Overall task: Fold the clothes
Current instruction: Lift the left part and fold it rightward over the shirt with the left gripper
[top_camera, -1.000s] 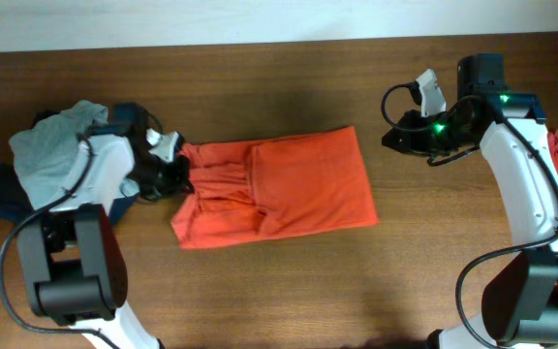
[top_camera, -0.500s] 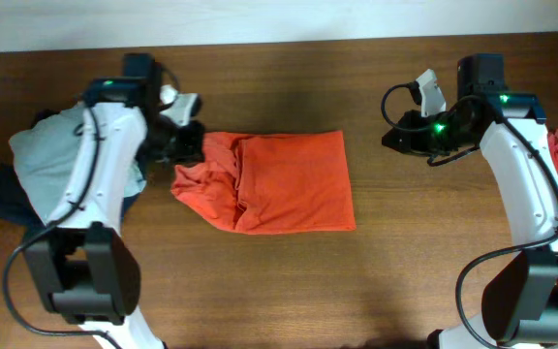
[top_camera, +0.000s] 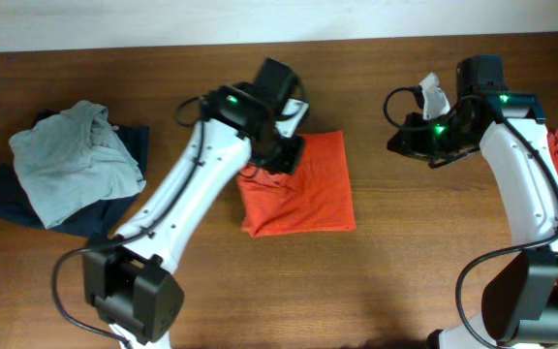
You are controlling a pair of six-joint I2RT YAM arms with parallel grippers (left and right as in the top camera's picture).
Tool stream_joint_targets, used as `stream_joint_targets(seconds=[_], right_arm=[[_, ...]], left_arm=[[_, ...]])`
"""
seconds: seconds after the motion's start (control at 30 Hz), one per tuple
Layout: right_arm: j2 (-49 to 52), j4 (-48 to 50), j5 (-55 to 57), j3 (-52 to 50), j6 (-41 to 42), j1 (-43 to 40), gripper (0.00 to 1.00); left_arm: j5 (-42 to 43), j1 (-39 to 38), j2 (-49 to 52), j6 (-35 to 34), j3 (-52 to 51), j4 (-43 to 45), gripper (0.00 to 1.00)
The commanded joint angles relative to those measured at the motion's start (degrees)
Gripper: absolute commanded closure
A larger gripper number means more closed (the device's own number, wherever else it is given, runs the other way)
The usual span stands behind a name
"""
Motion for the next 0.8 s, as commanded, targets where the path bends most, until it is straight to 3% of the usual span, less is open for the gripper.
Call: stream_joint_targets(seconds=[0.0, 0.2, 0.4, 0.53, 0.67, 0.77], right_arm=[[-0.17, -0.74, 4.74, 0.24, 3.23, -0.09, 0.89], [-0.17, -1.64, 4.96, 0.24, 3.41, -0.09, 0.89], [-0.15, -1.88, 5.46, 0.22, 3.39, -0.09, 0.87], [0.00, -1.90, 6.82, 0.22, 3.41, -0.09, 0.87], [0.09, -2.10, 6.88, 0.20, 3.39, -0.09, 0.85], [0.15, -2.29, 6.88, 0.20, 3.37, -0.07, 0.84]], left_arm=[[-2.82, -3.21, 2.86, -2.54, 1.11, 2.62, 0.99], [-2.27, -6.99, 12.35, -4.66, 1.11, 9.44, 0.99], [3.67, -9.57, 15.72, -4.57, 1.20, 11.80, 0.70], [3.67, -10.88, 15.67, -4.35, 5.07, 11.65, 0.66], [0.26, -10.80, 15.67, -3.10, 12.41, 6.56, 0.63], [-8.94, -9.29, 15.67, -3.10, 19.02, -2.47, 0.61]])
